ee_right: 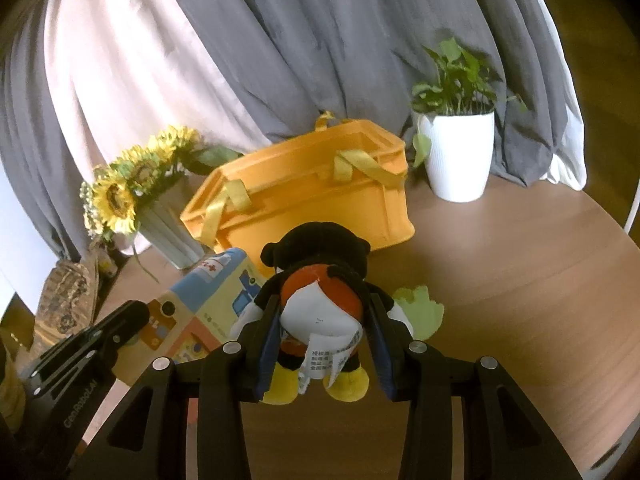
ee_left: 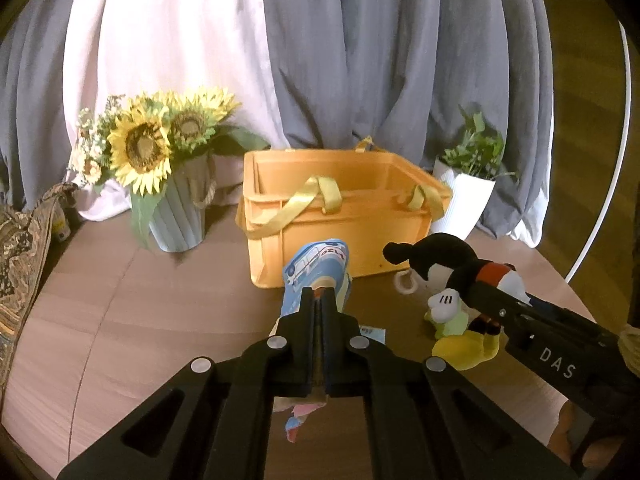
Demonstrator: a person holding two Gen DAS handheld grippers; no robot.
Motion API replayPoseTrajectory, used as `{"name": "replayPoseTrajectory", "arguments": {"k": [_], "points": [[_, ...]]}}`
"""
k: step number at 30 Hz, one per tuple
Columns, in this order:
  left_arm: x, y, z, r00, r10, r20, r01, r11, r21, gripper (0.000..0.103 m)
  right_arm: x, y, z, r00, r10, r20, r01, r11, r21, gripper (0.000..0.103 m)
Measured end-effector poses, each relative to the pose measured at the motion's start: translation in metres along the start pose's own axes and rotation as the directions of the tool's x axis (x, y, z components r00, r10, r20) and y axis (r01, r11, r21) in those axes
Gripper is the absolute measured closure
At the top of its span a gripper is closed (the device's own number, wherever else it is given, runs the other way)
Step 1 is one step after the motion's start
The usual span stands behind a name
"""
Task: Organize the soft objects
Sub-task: 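Carry the plush mouse with the right gripper while the left gripper carries the cloth book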
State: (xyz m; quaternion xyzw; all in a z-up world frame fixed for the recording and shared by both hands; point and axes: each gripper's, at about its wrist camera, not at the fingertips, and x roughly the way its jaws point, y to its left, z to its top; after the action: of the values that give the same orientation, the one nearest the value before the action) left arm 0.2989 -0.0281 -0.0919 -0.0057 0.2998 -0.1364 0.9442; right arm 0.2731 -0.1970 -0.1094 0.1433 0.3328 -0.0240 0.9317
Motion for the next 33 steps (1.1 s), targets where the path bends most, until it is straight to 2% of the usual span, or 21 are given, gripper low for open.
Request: {"name": "replayPoseTrajectory", "arguments": {"k": [15, 33], "points": [[-0.025, -0.003, 0.038, 0.992, -0.014, 0.124, 0.015, 1.0, -0.005, 0.098, -0.031, 0.012, 0.039, 0.992, 0.03, 0.12, -0.026, 0.999, -0.034, 0.061], [-0.035, -0.007, 0.088, 0.965, -0.022, 0.26, 0.017, 1.0, 0.024, 0.098, -0.045, 0.024, 0.087, 0.966, 0.051, 0.254, -0.038, 0.998, -0.058, 0.061]]}}
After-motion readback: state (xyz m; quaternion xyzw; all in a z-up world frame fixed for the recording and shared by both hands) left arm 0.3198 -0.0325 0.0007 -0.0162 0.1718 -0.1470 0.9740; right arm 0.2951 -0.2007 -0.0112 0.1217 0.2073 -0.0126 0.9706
